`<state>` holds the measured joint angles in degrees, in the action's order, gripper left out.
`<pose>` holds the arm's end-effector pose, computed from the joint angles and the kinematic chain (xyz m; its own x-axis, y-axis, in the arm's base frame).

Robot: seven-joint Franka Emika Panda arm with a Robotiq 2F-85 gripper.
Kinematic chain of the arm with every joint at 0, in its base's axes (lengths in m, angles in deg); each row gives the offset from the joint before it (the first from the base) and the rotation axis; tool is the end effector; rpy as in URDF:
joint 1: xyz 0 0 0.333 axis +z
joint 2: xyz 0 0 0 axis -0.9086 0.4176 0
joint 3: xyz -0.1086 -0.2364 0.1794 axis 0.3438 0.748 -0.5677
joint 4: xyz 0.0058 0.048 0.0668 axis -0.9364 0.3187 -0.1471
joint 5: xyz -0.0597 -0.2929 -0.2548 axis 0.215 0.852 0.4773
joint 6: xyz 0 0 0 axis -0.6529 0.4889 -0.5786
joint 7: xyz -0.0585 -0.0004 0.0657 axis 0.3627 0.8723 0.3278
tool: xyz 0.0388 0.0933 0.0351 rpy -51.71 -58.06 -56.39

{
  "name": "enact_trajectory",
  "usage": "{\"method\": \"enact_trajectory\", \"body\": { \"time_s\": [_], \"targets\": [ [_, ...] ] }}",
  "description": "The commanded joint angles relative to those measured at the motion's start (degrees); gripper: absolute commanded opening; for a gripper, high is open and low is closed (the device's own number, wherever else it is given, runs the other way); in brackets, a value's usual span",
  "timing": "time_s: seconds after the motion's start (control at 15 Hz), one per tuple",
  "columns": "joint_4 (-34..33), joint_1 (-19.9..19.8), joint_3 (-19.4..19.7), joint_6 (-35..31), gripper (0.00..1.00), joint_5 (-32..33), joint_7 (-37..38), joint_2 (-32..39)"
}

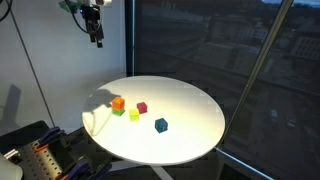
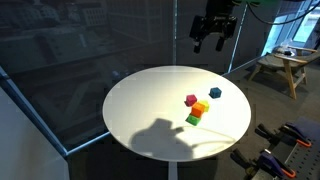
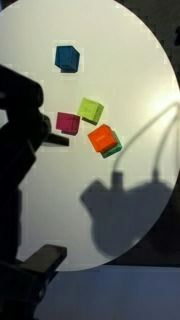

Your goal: Pick up the pink block and put it on the orange block

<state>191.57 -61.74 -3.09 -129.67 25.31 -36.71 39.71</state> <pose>0.4558 0.1513 0.4906 0.9714 -0.2289 0.0630 -0.2241 -0.9717 -0.0750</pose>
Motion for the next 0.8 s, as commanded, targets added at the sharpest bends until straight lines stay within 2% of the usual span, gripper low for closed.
{"method": "enact_trajectory", "body": {
  "time_s": [0.0, 0.4, 0.73],
  "targets": [
    [-0.46, 0.37, 1.33, -0.11, 1.0, -0.26, 0.54, -0.11],
    [-1.35, -0.97, 4.72, -0.35, 1.0, -1.33, 0.19, -0.04],
    [-1.09, -2.59, 8.09, -3.0, 1.0, -3.15, -0.55, 0.44]
  ]
}}
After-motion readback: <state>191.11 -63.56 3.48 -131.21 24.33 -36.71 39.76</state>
